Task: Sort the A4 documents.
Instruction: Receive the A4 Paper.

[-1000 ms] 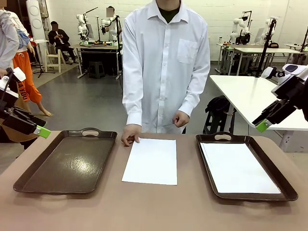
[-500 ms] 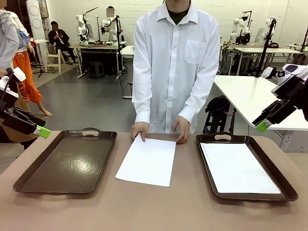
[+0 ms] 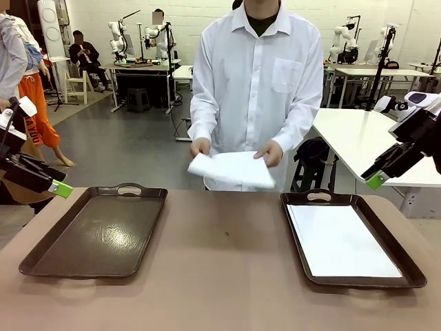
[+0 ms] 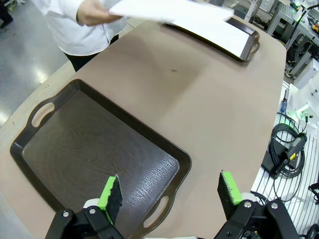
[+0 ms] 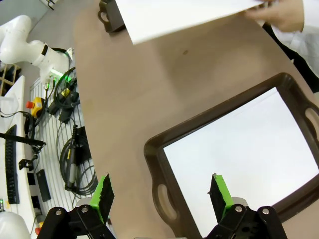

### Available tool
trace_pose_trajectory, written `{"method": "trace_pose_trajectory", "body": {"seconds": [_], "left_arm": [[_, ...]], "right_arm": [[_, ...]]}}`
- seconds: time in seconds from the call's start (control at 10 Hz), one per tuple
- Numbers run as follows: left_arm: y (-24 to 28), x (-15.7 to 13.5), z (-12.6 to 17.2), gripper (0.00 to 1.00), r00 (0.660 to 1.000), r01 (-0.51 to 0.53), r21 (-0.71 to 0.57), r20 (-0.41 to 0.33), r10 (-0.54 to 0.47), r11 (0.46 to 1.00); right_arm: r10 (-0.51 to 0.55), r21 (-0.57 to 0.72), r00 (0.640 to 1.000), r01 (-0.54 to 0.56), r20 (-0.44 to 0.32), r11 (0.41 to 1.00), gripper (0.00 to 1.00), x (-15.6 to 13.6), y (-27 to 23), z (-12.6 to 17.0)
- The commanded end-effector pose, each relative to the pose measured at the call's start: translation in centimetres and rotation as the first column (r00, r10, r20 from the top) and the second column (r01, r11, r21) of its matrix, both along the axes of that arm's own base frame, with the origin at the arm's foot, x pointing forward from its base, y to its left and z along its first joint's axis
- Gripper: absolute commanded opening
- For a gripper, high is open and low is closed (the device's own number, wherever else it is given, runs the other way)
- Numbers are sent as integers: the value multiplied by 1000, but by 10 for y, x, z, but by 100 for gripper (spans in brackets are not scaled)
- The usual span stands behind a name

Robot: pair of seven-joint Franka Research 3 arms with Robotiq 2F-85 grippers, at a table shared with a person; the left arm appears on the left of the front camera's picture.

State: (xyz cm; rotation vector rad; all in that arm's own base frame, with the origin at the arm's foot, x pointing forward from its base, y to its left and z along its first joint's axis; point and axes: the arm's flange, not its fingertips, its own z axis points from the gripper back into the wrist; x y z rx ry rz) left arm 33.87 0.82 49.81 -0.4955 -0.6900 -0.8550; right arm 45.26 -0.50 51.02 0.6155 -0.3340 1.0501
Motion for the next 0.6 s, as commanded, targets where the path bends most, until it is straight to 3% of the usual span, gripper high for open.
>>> {"method": "trace_pose_trajectory", "body": {"seconds": [0.0, 0.5], "left_arm": [[2, 1, -3, 100, 1000, 13, -14, 14, -13, 1000], [2, 1, -3, 100, 1000, 13, -14, 14, -13, 1000]], "right_arm": [[0, 0, 1000, 0, 2, 1000, 100, -1, 0, 1], [0, 0, 1000, 0, 2, 1000, 100, -1, 0, 1]]}}
